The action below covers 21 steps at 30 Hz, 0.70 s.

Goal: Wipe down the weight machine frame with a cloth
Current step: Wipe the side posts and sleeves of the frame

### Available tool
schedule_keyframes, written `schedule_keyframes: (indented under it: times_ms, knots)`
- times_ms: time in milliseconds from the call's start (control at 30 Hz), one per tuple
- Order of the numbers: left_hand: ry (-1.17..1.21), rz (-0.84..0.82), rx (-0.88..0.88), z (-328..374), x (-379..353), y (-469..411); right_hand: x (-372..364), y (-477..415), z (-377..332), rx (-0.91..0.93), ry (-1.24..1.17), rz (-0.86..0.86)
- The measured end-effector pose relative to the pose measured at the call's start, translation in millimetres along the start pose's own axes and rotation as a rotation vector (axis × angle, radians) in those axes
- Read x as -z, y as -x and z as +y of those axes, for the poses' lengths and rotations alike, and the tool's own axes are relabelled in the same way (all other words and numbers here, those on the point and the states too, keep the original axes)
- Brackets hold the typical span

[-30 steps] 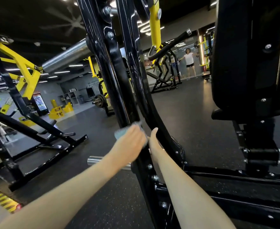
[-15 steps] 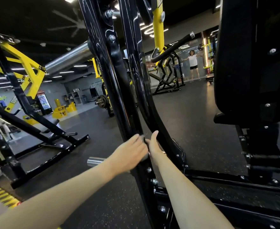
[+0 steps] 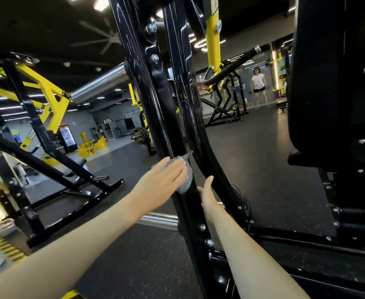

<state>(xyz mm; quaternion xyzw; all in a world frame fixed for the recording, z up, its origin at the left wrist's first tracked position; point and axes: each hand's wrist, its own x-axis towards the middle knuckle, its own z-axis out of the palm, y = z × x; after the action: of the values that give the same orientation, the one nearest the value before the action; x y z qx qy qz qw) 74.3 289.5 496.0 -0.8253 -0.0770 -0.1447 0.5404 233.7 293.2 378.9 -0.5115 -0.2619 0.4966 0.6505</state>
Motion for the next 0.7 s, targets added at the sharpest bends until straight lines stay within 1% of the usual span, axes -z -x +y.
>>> schedule_keyframes:
  times_ms: [100,167,200,300,367,433,467,500,567,600,633,700]
  knots:
    - [-0.093,0.151,0.172,-49.6,11.8,-19.0,-2.3,2.1,0.0,0.001,-0.036,-0.014]
    - [-0.097,0.164,0.304,-65.7,17.9,-45.1,-2.9,1.7,-0.5,0.015,-0.028,-0.011]
    - [-0.095,0.138,0.304,-63.9,18.3,-54.1,-3.3,3.3,-1.5,0.015,-0.024,-0.010]
    - [-0.089,0.033,0.123,-23.4,3.7,-59.0,-3.3,7.5,-2.6,0.020,-0.029,-0.014]
    - [-0.033,-0.053,0.068,15.3,-13.8,-44.3,-0.7,7.7,-1.0,0.041,-0.037,-0.014]
    - [0.021,-0.141,0.009,50.1,-27.6,-20.6,1.9,10.5,-0.5,0.047,-0.050,-0.050]
    - [0.043,-0.183,-0.027,61.6,-30.2,-10.0,3.6,11.7,-0.1,0.036,-0.050,-0.061]
    - [0.072,-0.190,-0.070,67.6,-32.1,-2.3,4.5,12.5,-0.2,0.022,-0.043,-0.064]
    - [0.087,-0.162,-0.135,60.4,-28.5,0.5,5.8,13.9,-2.4,0.015,-0.033,-0.047]
    - [0.063,-0.113,-0.146,48.7,-22.7,-4.2,6.1,13.0,-3.4,0.014,-0.029,-0.046]
    - [0.047,-0.036,-0.103,32.7,-17.1,-12.4,6.4,12.7,-4.4,0.013,-0.013,-0.050]
    - [0.063,0.154,0.104,-8.9,-6.5,-34.8,7.1,9.2,-5.2,0.020,0.037,-0.070]
